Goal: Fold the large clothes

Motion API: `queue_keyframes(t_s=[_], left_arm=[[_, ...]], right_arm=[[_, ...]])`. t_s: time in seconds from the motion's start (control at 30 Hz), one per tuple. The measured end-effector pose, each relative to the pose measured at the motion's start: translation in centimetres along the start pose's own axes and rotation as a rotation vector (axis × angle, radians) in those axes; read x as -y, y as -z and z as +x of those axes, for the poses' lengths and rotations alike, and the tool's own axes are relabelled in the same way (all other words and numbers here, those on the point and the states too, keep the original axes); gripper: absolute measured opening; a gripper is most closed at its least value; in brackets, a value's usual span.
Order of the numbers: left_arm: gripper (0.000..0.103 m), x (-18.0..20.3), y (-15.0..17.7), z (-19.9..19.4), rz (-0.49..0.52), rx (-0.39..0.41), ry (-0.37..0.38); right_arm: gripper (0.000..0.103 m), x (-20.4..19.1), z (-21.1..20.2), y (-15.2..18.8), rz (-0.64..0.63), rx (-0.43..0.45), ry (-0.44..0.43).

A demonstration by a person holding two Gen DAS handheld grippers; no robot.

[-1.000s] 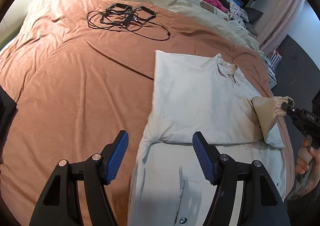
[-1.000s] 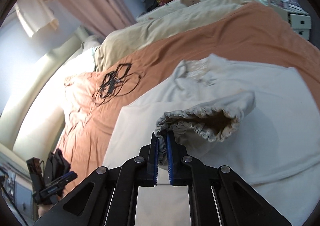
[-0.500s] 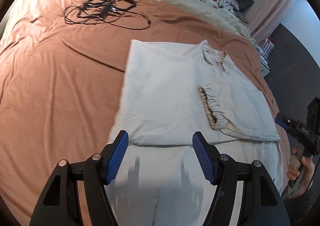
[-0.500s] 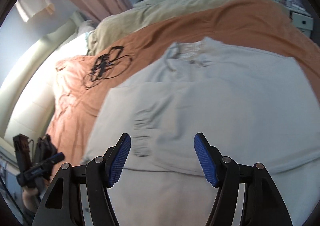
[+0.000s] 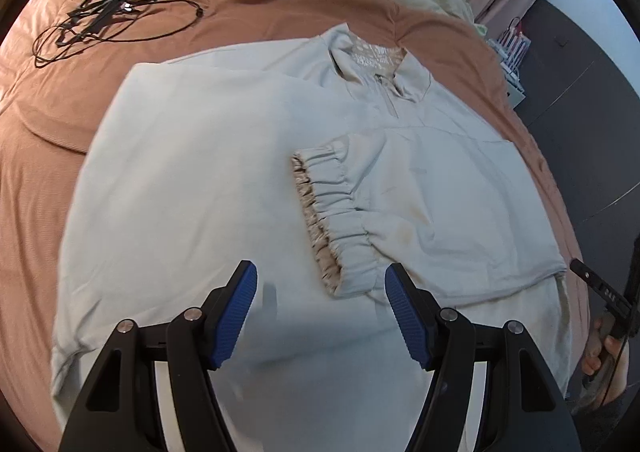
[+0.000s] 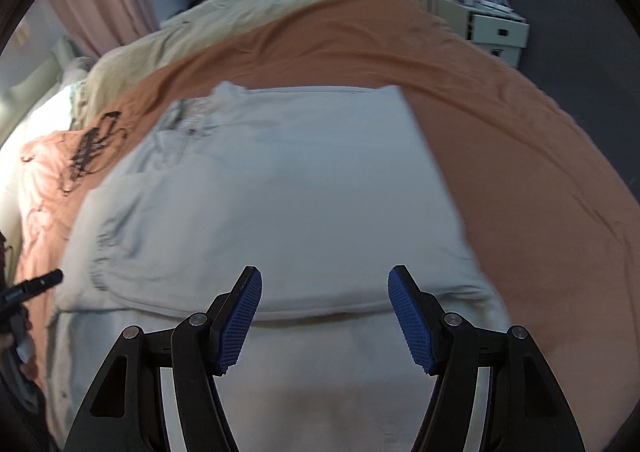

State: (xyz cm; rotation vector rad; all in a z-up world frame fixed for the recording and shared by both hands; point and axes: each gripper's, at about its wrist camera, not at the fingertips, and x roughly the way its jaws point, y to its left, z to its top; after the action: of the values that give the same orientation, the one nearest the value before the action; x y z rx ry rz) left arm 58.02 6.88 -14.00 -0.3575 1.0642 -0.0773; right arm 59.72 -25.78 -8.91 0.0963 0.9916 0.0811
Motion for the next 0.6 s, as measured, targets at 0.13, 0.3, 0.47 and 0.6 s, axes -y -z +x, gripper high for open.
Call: queue_keyframes(t_s=[0.13,0.3,0.47,0.6], left_arm=[[0.067,1.2,-0.6,2.4,0.001,-0.006,-0.041],[0.049,2.2,-0.4,4.6,0.025,-0.038,-0.061],[0.029,2.9,0.5,4.5,0.091,-0.033,-0.145],[0.014,2.5,0.8,3.7,0.105,-0.034,-0.189]], right_arm=[[0.066,3.9,0.6,0.9,0.005,-0.023,0.118],[0.066,6.9,2.0,1.8,0.015,-0.081,0.185],[0.066,8.4,3.6,1.6,0.041,-0.105,0.219],[0.066,10.2,4.4,1.7,0.113,-0.100,0.218]])
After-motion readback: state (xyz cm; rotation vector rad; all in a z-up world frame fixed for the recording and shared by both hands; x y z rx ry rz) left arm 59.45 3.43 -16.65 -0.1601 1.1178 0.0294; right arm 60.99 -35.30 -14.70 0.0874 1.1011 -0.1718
